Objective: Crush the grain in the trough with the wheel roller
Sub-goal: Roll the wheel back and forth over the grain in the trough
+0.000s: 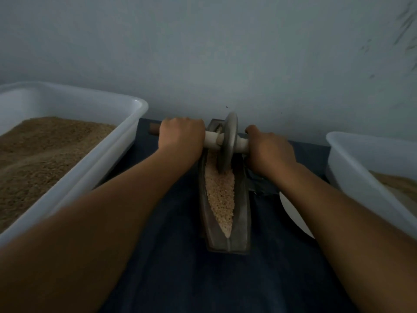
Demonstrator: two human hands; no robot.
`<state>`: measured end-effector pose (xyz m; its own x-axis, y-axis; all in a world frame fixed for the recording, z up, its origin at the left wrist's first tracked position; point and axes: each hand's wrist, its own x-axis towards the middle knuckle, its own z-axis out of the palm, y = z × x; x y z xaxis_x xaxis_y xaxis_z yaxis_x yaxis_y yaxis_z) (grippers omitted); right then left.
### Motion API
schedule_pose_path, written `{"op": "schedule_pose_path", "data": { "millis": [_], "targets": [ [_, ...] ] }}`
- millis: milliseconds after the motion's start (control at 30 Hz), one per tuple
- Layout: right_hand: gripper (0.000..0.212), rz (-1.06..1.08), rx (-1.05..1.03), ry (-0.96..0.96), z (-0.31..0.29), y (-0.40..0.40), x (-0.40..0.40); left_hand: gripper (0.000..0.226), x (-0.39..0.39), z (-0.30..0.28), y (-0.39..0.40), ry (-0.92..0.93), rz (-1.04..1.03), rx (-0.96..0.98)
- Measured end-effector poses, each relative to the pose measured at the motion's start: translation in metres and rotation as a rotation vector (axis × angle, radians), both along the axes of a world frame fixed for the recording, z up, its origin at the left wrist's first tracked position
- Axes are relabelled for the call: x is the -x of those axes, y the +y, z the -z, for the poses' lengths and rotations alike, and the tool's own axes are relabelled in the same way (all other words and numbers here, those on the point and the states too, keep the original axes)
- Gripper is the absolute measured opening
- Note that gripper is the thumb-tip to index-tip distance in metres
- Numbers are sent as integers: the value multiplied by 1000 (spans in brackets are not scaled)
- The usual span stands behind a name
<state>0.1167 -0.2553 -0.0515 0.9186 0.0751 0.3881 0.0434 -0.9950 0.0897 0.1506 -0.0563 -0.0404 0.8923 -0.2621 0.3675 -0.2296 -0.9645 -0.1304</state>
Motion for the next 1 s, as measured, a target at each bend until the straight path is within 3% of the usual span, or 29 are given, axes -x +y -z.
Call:
{"op": "schedule_pose_path", "data": {
  "millis": [200,433,600,767,867,1000],
  "targets": [
    [19,-17,105,-59,8,6,46,18,40,7,9,-16,6,-54],
    [17,-106,113,-88,5,13,98,40,82,-4,36,135,148,-36],
    [27,-127,135,-101,0,18,120,39,96,2,47,125,177,2],
    [29,-85,193,-81,7,15,108,41,85,13,39,11,214,20],
    [27,-63,179,-76,10,12,85,56,66,14,31,17,196,37],
    [36,-47,195,-83,6,7,45,55,28,9,22,70,147,51]
  ]
}}
